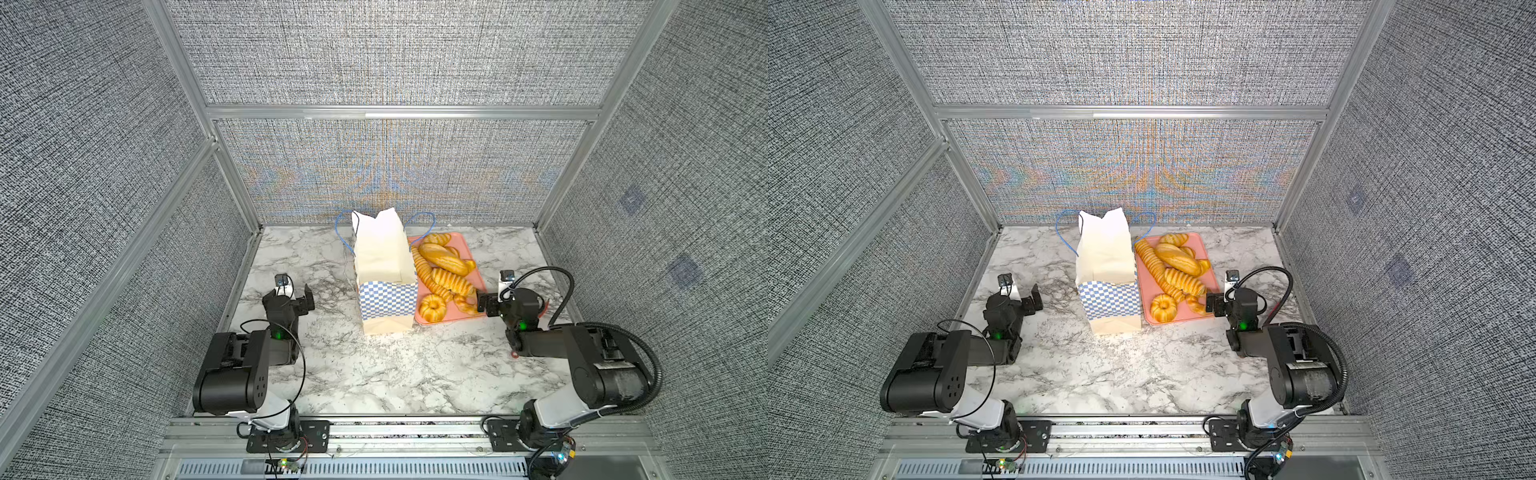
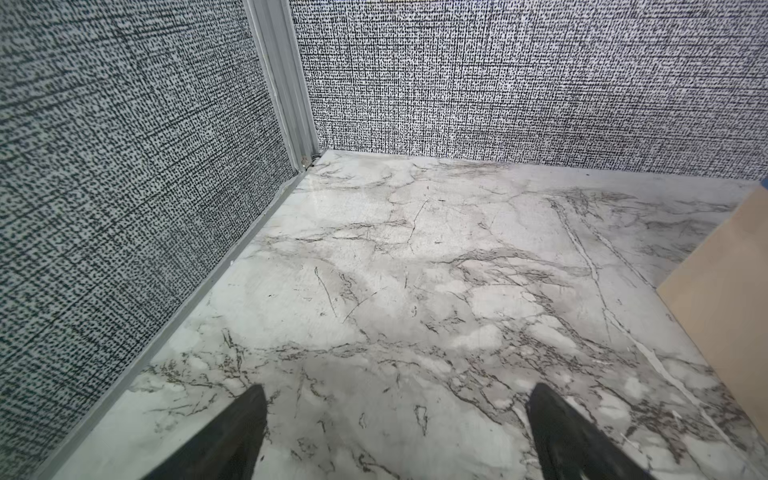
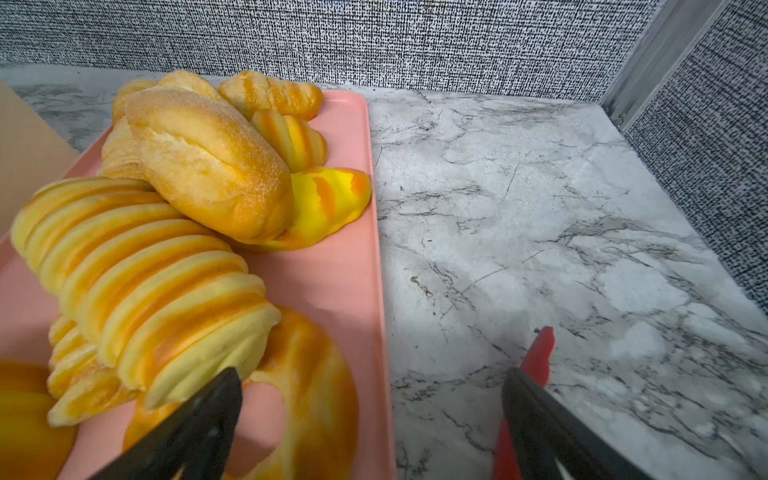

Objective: Place the fake bread into the paper bag

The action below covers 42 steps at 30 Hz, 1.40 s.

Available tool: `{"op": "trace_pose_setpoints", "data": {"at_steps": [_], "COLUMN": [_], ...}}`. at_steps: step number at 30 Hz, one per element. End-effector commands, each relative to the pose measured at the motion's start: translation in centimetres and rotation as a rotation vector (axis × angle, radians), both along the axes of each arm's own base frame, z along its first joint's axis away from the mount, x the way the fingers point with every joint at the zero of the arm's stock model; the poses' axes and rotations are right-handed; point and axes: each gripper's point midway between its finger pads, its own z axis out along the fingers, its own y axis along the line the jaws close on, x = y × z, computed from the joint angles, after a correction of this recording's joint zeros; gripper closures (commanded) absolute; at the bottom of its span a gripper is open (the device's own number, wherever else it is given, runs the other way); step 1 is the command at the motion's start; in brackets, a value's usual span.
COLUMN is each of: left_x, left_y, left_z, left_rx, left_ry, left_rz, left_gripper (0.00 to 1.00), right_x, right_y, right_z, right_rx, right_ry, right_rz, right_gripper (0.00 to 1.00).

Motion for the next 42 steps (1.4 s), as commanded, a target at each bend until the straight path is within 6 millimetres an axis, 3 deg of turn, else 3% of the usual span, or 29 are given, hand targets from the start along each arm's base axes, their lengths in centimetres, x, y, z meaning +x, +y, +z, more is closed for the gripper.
{"op": "trace_pose_setpoints", "data": {"at_steps": [1, 35, 39, 42], "left_x": [0.0, 0.0, -0.4, -0.9], "left_y": [-0.1, -0.1, 0.6, 1.8], "left_z": [0.3, 0.3, 1.1, 2.6], "left_rx": [0.006, 0.004, -0.007, 0.0], "left_ry": [-0.01, -0.011, -0.011, -0.009], "left_rz": [-0.007, -0.007, 0.04, 0.108], "left_gripper": [0.02, 0.02, 0.02, 0.02], "right_x": [-0.1, -0.2, -1.0, -1.8], "right_y": [-0.1, -0.1, -2.6, -1.8], "right_z": [0.5, 0.6, 2.6, 4.8], "right_rx": [-0.001, 0.0, 0.0, -0.006], "right_ry": [-0.027, -0.032, -0.057, -0.06], "right_rz": [-0.005, -0.008, -0.166, -0.109], "right_gripper": [0.01, 0.01, 0.01, 0.01]}}
